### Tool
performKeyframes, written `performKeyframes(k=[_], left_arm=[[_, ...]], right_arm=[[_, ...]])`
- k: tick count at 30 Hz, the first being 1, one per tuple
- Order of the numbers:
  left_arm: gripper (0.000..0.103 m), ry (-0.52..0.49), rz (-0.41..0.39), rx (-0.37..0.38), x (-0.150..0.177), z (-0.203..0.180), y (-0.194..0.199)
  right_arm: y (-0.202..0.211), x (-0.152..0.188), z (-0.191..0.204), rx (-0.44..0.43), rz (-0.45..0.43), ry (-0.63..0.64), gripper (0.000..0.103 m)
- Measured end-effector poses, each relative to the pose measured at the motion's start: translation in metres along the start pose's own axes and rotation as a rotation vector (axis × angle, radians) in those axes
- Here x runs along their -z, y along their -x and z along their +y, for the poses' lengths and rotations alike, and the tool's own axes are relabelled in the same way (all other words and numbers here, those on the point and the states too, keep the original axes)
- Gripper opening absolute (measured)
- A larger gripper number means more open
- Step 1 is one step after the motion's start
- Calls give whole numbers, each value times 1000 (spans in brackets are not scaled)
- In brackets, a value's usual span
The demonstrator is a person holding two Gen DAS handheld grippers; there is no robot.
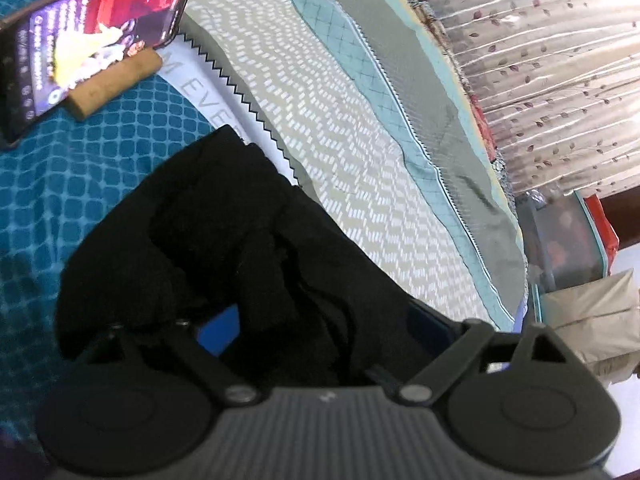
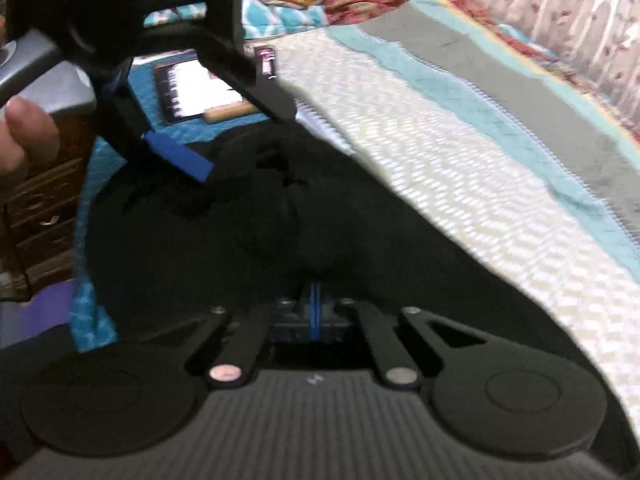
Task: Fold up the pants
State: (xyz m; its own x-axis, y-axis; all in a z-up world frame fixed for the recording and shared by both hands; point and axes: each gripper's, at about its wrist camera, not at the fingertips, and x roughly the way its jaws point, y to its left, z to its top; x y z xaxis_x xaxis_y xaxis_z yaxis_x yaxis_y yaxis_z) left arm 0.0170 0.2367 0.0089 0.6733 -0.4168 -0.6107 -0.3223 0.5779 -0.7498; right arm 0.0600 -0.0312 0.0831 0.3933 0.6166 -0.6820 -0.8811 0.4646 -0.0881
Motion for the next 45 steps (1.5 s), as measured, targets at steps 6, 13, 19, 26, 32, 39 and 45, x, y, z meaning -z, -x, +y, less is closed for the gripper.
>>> performKeyframes(k=[6,13,19,26,32,39,45], left_arm=[[11,24,-5,7,-4,6,3],[11,-33,-12,11,-10,-13,2],[60,-32,-51,28,-10,-17,27],[97,77,-76,70,-6,-5,49],[75,17,-2,13,-17,-23,8],[17,-72,-45,81,-9,-33,42],[17,-180,-112,-56,40,-13,97]], right_arm=[[30,-18,3,-22,-91,7,6],[-18,-15,27,-49,-7,32,69],[-12,-28,6,17,-39,-73,7],[8,-34,3,27,-95,-94,7],[11,-36,4,22,-126,-83,7],[48,-45,23,-41,-207,-27,7],[49,-32,58,-201,-169,-11,8]])
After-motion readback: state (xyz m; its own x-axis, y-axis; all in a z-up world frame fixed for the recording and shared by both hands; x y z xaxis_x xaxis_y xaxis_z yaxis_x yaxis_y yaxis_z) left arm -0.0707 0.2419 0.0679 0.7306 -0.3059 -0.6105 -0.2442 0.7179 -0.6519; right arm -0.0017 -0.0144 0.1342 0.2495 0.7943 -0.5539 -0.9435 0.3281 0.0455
